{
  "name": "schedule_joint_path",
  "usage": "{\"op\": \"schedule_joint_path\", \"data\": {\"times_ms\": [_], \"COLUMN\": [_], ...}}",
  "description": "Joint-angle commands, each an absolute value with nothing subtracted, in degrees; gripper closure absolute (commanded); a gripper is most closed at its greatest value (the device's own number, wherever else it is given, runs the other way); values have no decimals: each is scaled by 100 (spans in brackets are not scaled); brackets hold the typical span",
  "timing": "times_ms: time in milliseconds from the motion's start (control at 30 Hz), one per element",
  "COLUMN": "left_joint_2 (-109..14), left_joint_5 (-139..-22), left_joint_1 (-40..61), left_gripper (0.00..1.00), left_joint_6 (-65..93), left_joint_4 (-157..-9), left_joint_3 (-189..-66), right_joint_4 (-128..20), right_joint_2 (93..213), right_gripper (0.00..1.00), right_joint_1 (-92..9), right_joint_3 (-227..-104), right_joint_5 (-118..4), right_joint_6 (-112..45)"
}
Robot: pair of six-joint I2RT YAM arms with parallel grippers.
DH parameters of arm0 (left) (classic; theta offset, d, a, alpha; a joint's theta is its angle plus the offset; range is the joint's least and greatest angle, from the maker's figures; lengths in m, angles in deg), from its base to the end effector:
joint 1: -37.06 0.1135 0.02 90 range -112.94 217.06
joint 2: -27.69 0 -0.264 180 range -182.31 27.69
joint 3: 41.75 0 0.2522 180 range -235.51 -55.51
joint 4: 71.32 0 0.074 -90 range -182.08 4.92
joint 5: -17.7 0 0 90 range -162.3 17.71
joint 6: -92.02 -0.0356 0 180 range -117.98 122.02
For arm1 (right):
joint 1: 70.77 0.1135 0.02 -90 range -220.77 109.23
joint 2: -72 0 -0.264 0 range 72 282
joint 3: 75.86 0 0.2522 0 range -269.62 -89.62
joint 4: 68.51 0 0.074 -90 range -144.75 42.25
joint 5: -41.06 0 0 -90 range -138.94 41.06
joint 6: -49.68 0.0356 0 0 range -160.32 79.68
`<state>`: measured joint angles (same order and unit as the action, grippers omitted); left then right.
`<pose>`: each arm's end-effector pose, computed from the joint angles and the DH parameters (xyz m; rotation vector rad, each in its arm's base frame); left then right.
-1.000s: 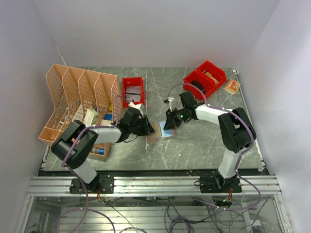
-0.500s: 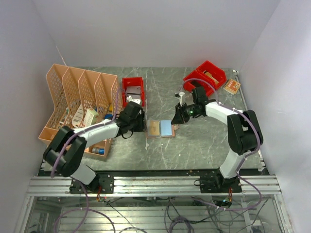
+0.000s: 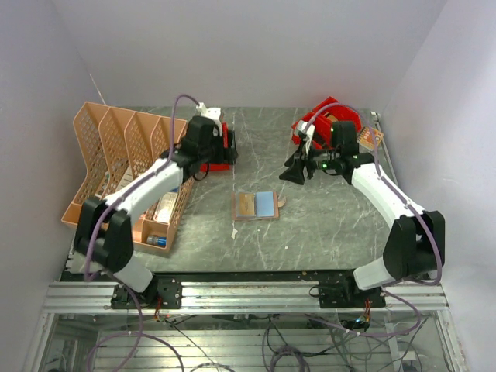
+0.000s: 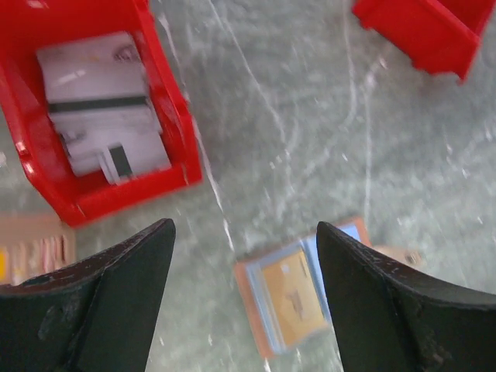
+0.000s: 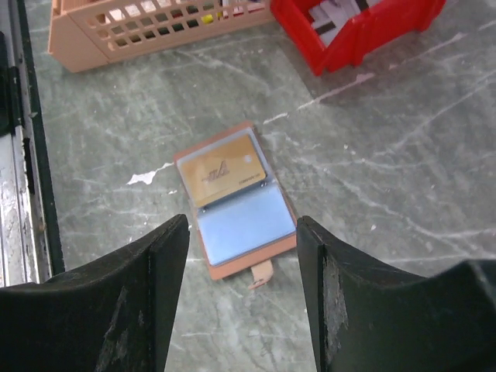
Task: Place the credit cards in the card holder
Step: Move the storage box to the center of the board.
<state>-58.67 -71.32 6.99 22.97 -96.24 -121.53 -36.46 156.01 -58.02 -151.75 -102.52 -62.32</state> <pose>0.3008 -0.1735 0.2908 0.1616 2.1569 -0.5050 0.3007 0.0974 0.2791 -1.0662 1.8046 0.9506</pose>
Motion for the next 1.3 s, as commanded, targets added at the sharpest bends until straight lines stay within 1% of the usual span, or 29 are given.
{"op": "schedule_joint_path", "data": {"times_ms": [0,67,133,167,233,300,333,367,500,600,800,1000,1267], "left_joint_2": [-7041,-7513,-7956,-8154,-8480,-8770,-8845,-8936,-9410,-9646,-9895,-9835,-10184], "left_joint_5": [-7495,-7458,-7388,-7267,-7027,-6842,-6779,-6706,-6477,-6529,-7405,-8258,-8987], "left_joint_1": [1132,1192,1217,1223,1254,1298,1317,1323,1333,1333,1304,1044,477], "left_gripper": [16,21,26,31,47,56,64,69,81,85,87,87,84], "left_joint_6": [1780,1652,1559,1525,1433,1357,1323,1278,1099,954,782,958,1669], "left_joint_4": [-10515,-10710,-10941,-11020,-11138,-11237,-11289,-11335,-11652,-11811,-12050,-11765,-11330], "left_joint_3": [-13239,-13761,-14206,-14412,-14740,-15025,-15162,-15276,-15686,-15816,-15997,-15898,-16242], "right_joint_4": [-2996,-3392,-3437,-3411,-3242,-3034,-3028,-3009,-2956,-2895,-2756,-2602,-2574], "right_joint_2": [16000,15876,15795,15811,15905,15982,16003,16011,16015,16022,16080,16138,16183], "right_gripper": [42,42,42,43,43,44,44,44,45,45,45,45,45], "right_joint_1": [-5873,-5976,-6156,-6298,-6448,-6554,-6596,-6615,-6643,-6655,-6673,-6683,-6721], "right_joint_3": [-15659,-15269,-15085,-15041,-15082,-15131,-15132,-15124,-15114,-15132,-15196,-15259,-15283], "right_joint_5": [-10869,-11173,-11142,-11215,-11346,-11359,-11373,-11398,-11441,-11450,-11476,-11486,-11370], "right_joint_6": [-6507,-6459,-6531,-6558,-6655,-6843,-6852,-6864,-6943,-7007,-7132,-7255,-7222]}}
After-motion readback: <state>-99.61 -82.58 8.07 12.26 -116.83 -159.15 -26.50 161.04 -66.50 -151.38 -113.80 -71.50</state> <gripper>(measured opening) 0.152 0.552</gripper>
